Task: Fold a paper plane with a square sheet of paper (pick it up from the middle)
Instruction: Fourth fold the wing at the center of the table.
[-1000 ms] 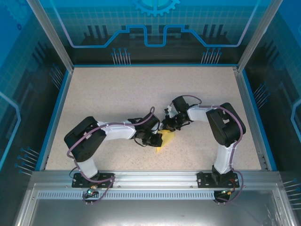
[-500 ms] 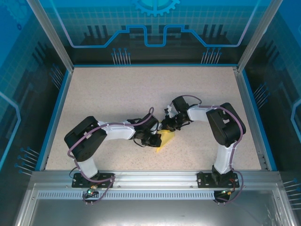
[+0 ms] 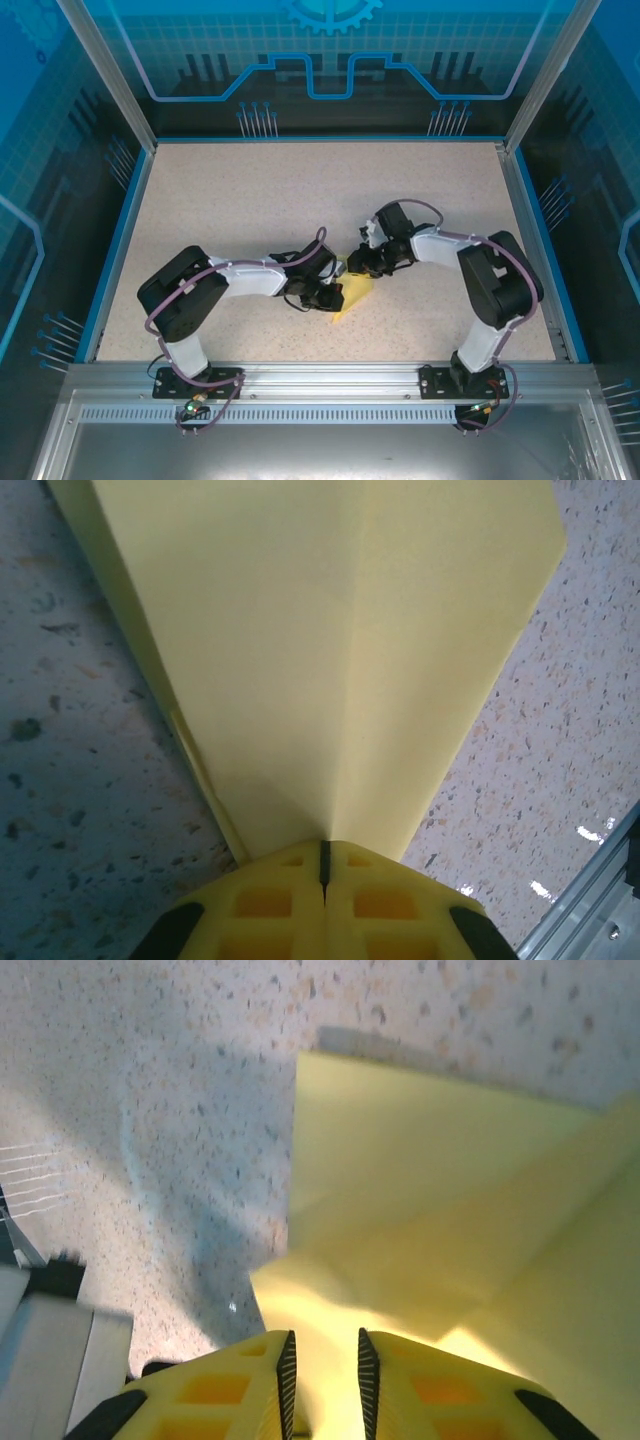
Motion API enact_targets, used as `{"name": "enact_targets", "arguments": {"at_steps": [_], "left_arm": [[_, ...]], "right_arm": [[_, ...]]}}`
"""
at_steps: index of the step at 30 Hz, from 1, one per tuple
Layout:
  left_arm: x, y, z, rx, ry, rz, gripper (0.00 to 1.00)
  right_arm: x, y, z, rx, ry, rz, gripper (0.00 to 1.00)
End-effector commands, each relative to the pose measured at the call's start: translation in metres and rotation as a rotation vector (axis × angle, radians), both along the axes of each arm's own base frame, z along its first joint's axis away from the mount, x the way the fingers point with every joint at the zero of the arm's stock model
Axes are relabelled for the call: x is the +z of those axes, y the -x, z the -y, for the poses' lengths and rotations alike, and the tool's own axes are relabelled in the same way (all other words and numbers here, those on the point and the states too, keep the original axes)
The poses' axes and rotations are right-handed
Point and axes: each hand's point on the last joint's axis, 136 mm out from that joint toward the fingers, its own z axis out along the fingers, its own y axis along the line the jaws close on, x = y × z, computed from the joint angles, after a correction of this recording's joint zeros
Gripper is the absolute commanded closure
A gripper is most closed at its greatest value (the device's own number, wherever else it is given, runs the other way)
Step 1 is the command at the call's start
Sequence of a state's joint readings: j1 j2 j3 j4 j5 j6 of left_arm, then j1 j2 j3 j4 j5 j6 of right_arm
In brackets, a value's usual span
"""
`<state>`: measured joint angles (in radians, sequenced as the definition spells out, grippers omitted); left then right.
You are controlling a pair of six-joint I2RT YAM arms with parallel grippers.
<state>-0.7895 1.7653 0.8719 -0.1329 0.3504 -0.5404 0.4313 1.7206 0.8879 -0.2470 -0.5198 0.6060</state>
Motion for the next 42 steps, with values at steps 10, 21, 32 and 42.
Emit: {"name": "enact_targets", "arguments": {"at_steps": [10,21,32,42], "left_arm": [[-0.038,0.015,-0.025,-0.003,-0.094,-0.052,1.0],[-0.04,0.016,-0.029,0.001,-0.097,-0.052,1.0],[-0.041,0.015,-0.03,0.008,-0.09,-0.048,1.0],[-0.041,0.017,-0.032,0.011,-0.089,-0.046,1.0]], "right_arm": [[-0.014,0.034,-0.021,-0.123,-0.081,-0.068,0.88],[-0.015,0.046,-0.019,-0.118,-0.003,-0.071,0.9],[0.001,0.049,-0.027,-0.12,-0.12,-0.1,0.94],[-0.027,0.044,-0.031,-0.119,-0.089,-0.125,0.96]]}}
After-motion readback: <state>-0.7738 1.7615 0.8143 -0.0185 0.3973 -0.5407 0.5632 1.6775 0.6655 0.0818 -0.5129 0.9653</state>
